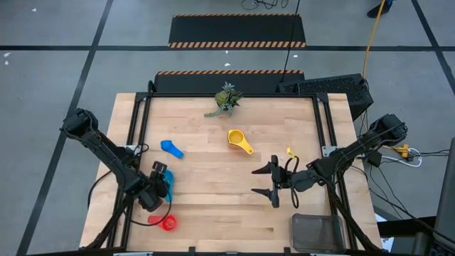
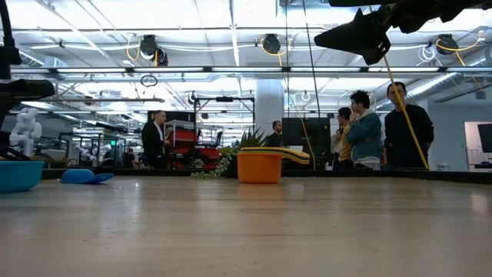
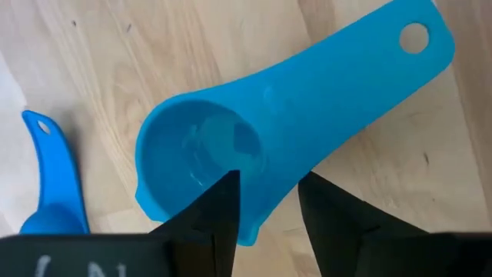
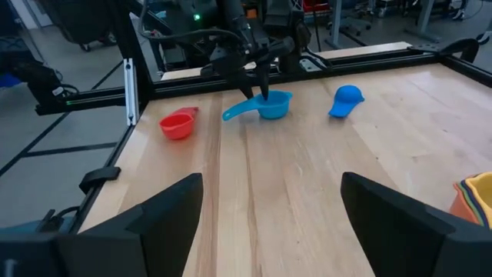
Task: Nest measuring cups in basket
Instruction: Stack the light blue measuring cup on top of the yellow measuring cups
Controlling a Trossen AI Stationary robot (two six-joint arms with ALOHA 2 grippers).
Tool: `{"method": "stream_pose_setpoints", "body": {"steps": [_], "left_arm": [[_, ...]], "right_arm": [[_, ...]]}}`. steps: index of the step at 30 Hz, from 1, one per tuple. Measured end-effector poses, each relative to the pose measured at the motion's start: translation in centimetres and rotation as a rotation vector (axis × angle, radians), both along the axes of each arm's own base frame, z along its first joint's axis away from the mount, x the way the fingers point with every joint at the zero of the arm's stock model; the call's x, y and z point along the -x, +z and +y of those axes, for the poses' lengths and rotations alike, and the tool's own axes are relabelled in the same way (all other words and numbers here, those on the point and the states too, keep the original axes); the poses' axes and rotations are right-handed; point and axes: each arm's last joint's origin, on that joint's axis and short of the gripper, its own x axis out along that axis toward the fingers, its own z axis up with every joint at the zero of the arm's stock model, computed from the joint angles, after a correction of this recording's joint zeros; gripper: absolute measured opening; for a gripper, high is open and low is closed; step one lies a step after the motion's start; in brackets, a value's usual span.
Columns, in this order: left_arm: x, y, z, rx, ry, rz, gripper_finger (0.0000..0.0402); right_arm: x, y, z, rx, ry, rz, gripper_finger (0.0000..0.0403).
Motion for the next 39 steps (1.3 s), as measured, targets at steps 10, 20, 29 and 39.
{"method": "stream_pose_setpoints", "body": {"steps": [10, 20, 29, 39], "left_arm": [[-0.5, -0.2, 0.6, 0.021, 0.03, 0.009, 0.0072], [-1.2, -0.2, 1.3, 0.016, 0.128, -0.018, 0.0025], [-3.6, 1.9, 1.9, 0.003, 0.364, -0.207, 0.0014], [-7.2, 6.2, 2.4, 0.017, 0.417, -0.409, 0.0011]], "right_arm": [[0.0, 0.0, 0.0, -0.004, -0.001, -0.001, 0.03], [0.0, 0.1, 0.0, -0.009, -0.003, -0.006, 0.03], [-1.7, 1.6, 1.8, 0.262, -0.036, -0.04, 0.03], [-6.5, 2.0, 4.8, 0.821, -0.027, 0.101, 0.03]]}}
